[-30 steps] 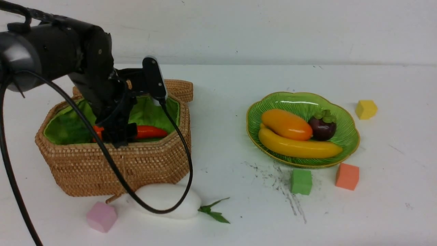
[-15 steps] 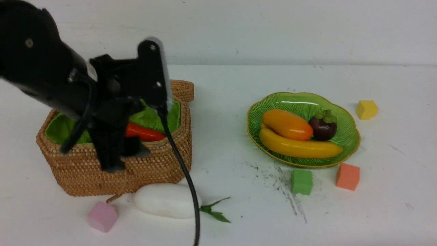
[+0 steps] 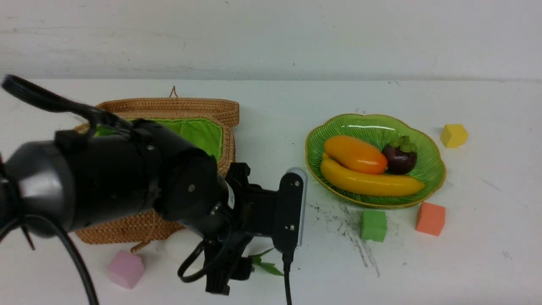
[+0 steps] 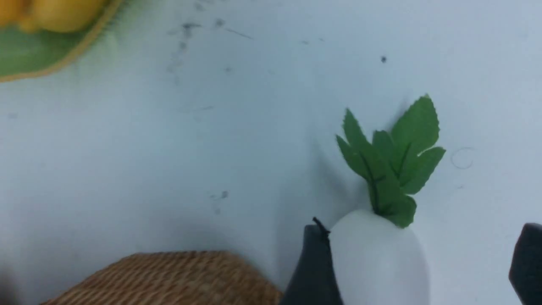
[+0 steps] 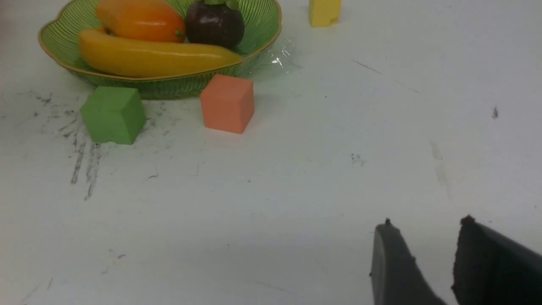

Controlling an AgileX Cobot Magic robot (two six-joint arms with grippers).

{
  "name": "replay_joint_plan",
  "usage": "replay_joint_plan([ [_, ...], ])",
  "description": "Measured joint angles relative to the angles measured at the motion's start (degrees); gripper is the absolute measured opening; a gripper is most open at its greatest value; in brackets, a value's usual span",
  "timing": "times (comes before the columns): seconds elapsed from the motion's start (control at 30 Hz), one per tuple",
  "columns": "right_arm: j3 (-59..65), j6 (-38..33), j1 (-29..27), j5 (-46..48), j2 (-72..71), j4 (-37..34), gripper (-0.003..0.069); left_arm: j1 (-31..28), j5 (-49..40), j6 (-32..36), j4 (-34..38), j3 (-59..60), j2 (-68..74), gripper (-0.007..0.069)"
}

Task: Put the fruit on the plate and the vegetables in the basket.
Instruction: Take a daikon with your left arm and place it on the basket on the left.

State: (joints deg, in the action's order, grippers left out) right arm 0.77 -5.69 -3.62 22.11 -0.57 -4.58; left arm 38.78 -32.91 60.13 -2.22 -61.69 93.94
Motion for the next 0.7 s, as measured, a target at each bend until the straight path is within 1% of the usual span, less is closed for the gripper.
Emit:
replay_joint_plan([
  [0.23, 0.0, 0.0, 0.0, 0.0, 0.0, 0.0, 0.0242, -0.3, 0.2, -1.3, -4.7, 0.0, 2.8, 0.0561],
  [0.3, 0.0, 0.0, 0.0, 0.0, 0.0, 0.0, 0.0242, -1.4, 0.2, -1.4, -4.9, 0.0, 2.8, 0.0561],
  [0.4, 0.0, 0.0, 0.0, 0.0, 0.0, 0.0, 0.0242, -4.5, 0.2, -1.7, -5.3, 0.0, 2.9, 0.0561],
  [0.53, 0.0, 0.0, 0.0, 0.0, 0.0, 0.0, 0.0242, -6.5, 0.2, -1.7, -5.4, 0.0, 3.3, 0.0561],
  [0.7, 0.0, 0.0, 0.0, 0.0, 0.0, 0.0, 0.0242, -6.9, 0.5, -0.3, -2.4, 0.0, 5.3, 0.0561],
])
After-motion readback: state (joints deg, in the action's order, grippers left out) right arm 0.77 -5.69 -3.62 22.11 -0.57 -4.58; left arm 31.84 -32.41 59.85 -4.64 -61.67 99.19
